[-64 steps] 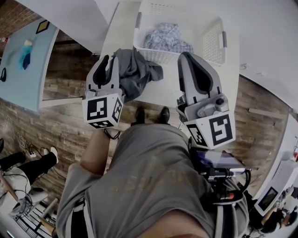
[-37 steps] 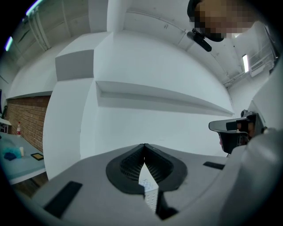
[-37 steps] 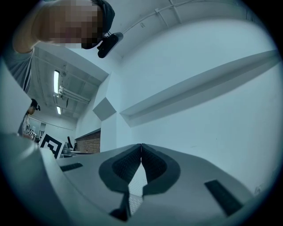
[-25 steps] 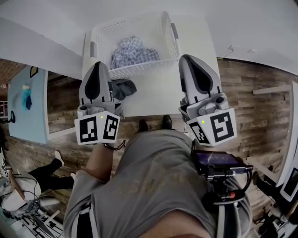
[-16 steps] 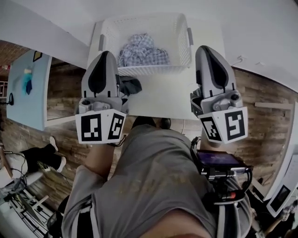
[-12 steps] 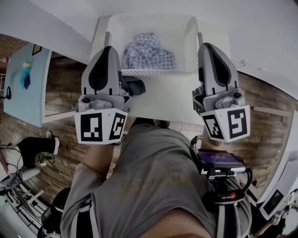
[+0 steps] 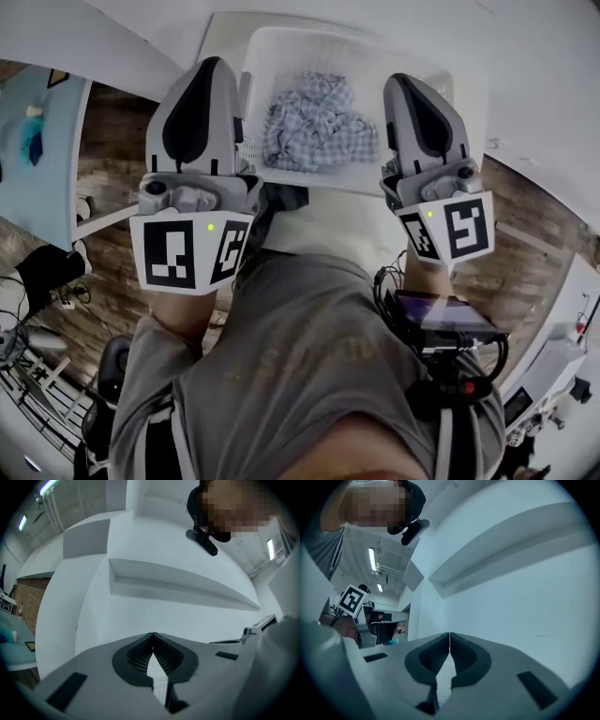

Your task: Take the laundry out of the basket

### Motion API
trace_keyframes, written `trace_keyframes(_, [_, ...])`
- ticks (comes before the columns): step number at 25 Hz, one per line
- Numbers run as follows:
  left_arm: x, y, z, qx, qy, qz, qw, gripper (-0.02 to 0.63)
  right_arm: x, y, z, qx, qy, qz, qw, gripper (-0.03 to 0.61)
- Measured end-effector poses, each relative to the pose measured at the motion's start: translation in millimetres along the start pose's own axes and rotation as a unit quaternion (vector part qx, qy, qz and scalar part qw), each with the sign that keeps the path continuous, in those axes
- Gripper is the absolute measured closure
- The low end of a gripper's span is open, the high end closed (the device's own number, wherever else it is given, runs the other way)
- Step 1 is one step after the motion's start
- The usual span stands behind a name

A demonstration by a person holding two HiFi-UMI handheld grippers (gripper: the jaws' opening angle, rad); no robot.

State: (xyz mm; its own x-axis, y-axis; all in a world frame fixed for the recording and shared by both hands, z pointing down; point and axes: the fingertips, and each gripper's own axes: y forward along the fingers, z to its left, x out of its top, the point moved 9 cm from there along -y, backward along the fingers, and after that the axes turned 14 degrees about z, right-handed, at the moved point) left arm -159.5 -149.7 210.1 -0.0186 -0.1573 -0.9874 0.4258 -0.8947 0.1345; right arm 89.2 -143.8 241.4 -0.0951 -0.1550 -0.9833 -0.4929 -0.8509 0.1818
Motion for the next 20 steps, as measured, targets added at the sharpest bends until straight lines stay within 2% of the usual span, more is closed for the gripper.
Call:
trace_keyframes(4, [-2,21,20,-0.006,-0.017,0.005,0.9998,0.604,-5,35,2,0.036,-0.029,0.029,0.999,0.57])
trace_keyframes(9, [-21,39,56,-0.009,-0.052,0.021,0.9984,0.604,-32,85,16,0.099,-0.029,0.097,0.99,0.569])
trace_keyframes(14, [-28,48,78,-0.001,-0.076,0.023,0.9969,0.604,-65,116,41,0.181,-0.062,0.169,0.967,0.569])
trace_keyframes(17, [-27,48,78,0.002,-0.086,0.019,0.9961,0.604,-84,119,52,0.224,-0.092,0.209,0.948,0.564])
trace_keyframes(20, [-29,47,78,0.003,-0.096,0.02,0.9952,0.604,-106,119,58,0.248,-0.106,0.258,0.928,0.524])
